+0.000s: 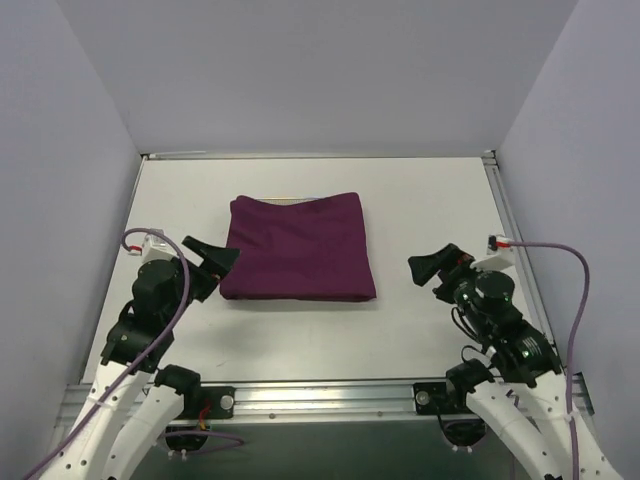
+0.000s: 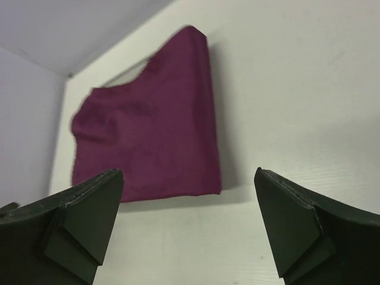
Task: Open and lay out the surgical kit
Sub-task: Open the surgical kit at the center of the board.
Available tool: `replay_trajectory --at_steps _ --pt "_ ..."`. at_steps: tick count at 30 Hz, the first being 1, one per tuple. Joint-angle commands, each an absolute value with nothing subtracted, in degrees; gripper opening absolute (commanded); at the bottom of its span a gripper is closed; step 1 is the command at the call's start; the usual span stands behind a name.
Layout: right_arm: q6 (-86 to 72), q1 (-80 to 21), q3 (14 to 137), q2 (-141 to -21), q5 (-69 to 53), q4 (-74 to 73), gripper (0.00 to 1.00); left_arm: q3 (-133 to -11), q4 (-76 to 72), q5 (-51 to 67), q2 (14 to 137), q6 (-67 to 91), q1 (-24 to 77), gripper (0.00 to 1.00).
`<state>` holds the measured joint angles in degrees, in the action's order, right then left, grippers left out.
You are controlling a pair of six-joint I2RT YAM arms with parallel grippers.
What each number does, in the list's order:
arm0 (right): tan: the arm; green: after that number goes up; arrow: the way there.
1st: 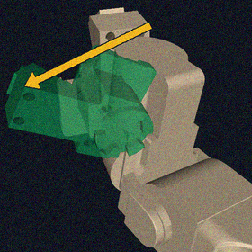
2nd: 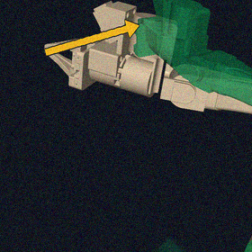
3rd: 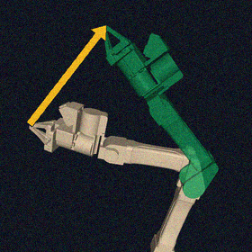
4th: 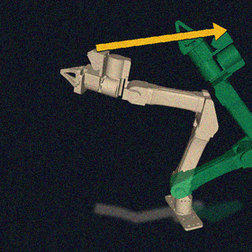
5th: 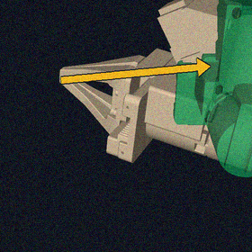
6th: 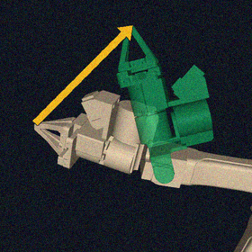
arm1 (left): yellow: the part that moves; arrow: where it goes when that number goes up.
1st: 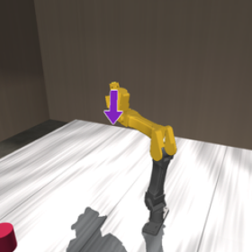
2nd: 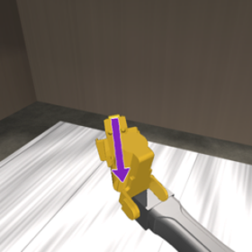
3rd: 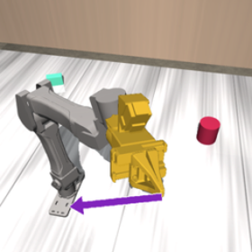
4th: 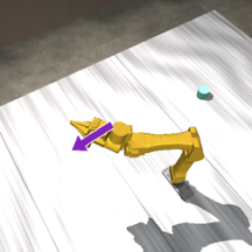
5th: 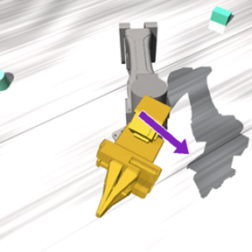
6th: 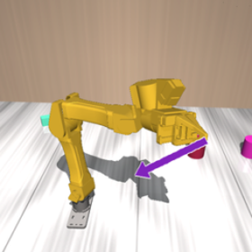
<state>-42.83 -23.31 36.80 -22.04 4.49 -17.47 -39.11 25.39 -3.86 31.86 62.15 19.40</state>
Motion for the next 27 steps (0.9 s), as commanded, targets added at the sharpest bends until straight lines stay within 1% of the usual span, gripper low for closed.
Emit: replay_trajectory --at_steps 1,2,4,6,10,11,13,14,15,17,21,23,27 --pt "-36.3 -23.6 41.1 -32.3 5.6 -19.9 1.00 -44.5 32.8 -3.5 32.1 52.6 18.8 0.94" --pt "-35.2 -23.7 42.1 -37.6 5.2 -19.5 0.99 -45.0 31.8 -3.1 32.1 50.7 18.8 0.94" --pt "-33.1 -24.3 44.6 -42.5 3.4 -17.4 0.99 -45.3 30.5 -3.3 32.3 50.1 18.5 0.94" --pt "-32.5 -26.4 46.7 -48.4 3.4 -14.4 0.99 -47.5 32.4 -4.5 34.8 49.4 18.0 0.94" --pt "-32.2 -31.6 49.6 -56.1 4.6 -8.8 0.99 -53.3 37.9 -4.5 44.3 45.9 16.2 0.94" --pt "-32.5 -32.8 50.2 -57.4 4.7 -7.9 0.99 -54.2 38.4 -3.7 48.7 44.2 15.6 0.94" --pt "-32.8 -36.1 52.0 -60.4 5.1 -6.1 0.99 -56.4 39.5 -0.5 53.1 43.1 12.9 0.94" --pt "-32.8 -37.3 52.4 -61.1 5.8 -5.3 0.99 -56.9 39.6 0.5 56.9 42.4 12.0 0.95" --pt "-32.9 -38.6 52.6 -61.8 6.3 -4.1 0.99 -57.2 38.9 4.2 58.5 41.9 11.2 0.96" --pt "-33.0 -41.0 53.1 -63.3 7.5 -3.4 0.99 -57.2 37.9 5.4 62.4 41.5 9.7 1.00" --pt "-33.5 -42.8 52.6 -64.1 7.6 -3.1 1.00 -56.3 35.0 1.9 66.5 41.7 9.4 1.00" --pt "-33.7 -43.1 51.8 -63.1 7.6 -3.3 1.00 -55.9 34.6 -1.7 68.8 42.0 9.1 1.00" --pt "-34.0 -43.2 48.7 -60.1 8.1 -3.8 1.00 -54.8 32.8 -2.1 71.5 43.0 6.6 0.92"
